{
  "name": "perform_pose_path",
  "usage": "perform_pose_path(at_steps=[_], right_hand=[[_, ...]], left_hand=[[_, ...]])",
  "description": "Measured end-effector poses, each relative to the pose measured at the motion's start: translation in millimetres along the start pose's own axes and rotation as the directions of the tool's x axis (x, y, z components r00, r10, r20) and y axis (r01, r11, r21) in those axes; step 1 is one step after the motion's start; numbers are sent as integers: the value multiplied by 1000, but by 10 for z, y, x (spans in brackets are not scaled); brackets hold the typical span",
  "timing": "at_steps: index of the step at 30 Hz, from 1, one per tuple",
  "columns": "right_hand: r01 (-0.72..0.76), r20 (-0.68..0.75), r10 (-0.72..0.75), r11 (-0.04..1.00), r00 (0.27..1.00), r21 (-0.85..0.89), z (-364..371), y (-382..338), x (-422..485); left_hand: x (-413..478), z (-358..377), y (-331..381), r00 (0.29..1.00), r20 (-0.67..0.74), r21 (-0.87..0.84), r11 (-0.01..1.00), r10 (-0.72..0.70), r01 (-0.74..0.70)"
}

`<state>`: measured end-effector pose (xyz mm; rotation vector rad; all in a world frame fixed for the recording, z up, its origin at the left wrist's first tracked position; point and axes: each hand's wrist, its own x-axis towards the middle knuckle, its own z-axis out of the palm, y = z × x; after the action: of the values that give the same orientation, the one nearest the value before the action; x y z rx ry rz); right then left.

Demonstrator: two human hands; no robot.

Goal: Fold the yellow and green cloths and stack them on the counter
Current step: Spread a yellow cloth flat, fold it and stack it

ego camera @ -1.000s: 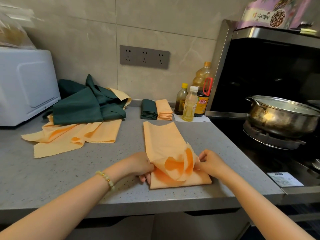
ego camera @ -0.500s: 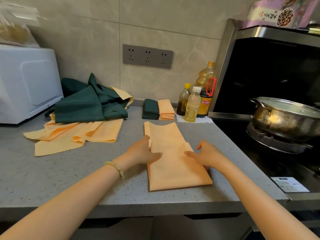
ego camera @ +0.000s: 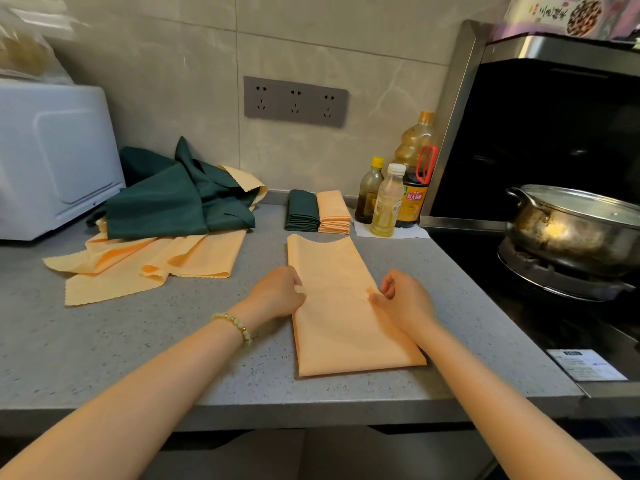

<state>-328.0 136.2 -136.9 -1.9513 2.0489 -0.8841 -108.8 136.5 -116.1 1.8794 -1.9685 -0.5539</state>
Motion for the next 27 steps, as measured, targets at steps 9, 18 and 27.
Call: perform_pose_path(at_steps=[9,18,27], right_hand=[[-6,-34,5,1000,999,-29,35,-18,-38],[418,230,-361,861,904,-291,27,-245,-464],[358,435,-232,904,870,-234,43,-31,-468]], left_hand=[[-258,160,284,913,65,436,811,404,-390],[-580,449,215,953,198,397,871,228,-291],[-566,471,128,957,204,314,913,204,-261]])
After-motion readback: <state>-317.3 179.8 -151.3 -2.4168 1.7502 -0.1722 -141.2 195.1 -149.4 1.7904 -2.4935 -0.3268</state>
